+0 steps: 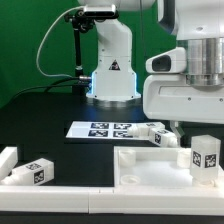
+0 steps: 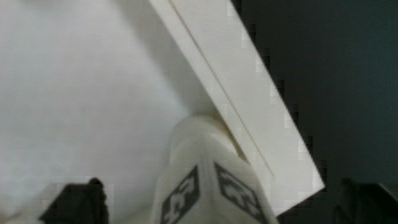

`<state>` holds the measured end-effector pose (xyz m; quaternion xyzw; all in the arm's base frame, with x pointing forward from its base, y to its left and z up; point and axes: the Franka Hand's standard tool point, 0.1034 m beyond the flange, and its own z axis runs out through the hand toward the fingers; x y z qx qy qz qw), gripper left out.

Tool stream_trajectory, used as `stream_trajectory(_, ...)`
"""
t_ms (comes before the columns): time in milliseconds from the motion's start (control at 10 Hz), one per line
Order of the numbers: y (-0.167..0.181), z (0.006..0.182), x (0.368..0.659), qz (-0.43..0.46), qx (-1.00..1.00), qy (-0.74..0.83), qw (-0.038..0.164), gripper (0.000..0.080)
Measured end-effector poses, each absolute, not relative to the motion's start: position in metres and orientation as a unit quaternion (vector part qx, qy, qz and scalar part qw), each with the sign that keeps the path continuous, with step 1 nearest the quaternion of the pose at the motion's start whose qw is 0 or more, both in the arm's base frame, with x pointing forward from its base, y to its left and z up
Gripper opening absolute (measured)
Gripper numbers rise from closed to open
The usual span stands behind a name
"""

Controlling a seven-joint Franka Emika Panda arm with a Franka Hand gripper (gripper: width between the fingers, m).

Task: Assemble one leg

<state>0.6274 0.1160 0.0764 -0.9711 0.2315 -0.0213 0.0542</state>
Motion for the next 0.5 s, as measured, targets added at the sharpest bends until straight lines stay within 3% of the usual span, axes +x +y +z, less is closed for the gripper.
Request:
stream_trajectory(300, 0.1159, 0.0779, 0.6332, -0.049, -0.998, 0.010, 0.034, 0.0649)
stream_trajectory(500, 0.1173, 0.0781, 0.6347, -0.053, -0.998, 0.015, 0.038, 0.0647)
